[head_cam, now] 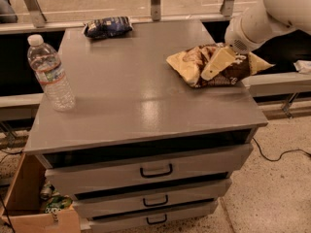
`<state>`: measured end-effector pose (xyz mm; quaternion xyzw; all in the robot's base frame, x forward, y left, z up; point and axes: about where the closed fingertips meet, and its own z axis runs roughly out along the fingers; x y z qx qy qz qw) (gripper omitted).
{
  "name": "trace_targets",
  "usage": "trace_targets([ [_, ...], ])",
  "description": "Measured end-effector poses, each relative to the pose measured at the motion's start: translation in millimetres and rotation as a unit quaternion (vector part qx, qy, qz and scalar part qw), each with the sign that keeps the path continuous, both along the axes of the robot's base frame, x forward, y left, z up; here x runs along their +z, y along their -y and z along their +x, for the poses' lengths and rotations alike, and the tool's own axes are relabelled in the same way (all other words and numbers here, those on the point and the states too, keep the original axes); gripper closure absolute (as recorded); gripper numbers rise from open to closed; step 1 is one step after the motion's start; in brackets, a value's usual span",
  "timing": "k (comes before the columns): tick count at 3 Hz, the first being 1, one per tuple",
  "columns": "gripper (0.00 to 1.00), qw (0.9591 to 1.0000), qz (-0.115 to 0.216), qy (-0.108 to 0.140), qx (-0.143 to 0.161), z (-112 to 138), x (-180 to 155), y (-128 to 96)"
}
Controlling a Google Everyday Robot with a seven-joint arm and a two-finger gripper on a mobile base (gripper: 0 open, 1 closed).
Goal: Move brown chip bag near blue chip bag
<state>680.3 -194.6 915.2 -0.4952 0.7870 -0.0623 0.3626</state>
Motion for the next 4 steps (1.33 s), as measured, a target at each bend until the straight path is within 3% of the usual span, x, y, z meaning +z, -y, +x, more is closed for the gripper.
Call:
trace_targets([
  [1, 0.0, 0.9996, -0.003, -0.007, -0.028, 4, -8, -2],
  [2, 0.15, 0.9984, -0.004, -0.006, -0.056, 5, -10, 13],
  [4, 0.64, 0.9972, 0.019, 0.009, -0.072, 4, -3, 32],
])
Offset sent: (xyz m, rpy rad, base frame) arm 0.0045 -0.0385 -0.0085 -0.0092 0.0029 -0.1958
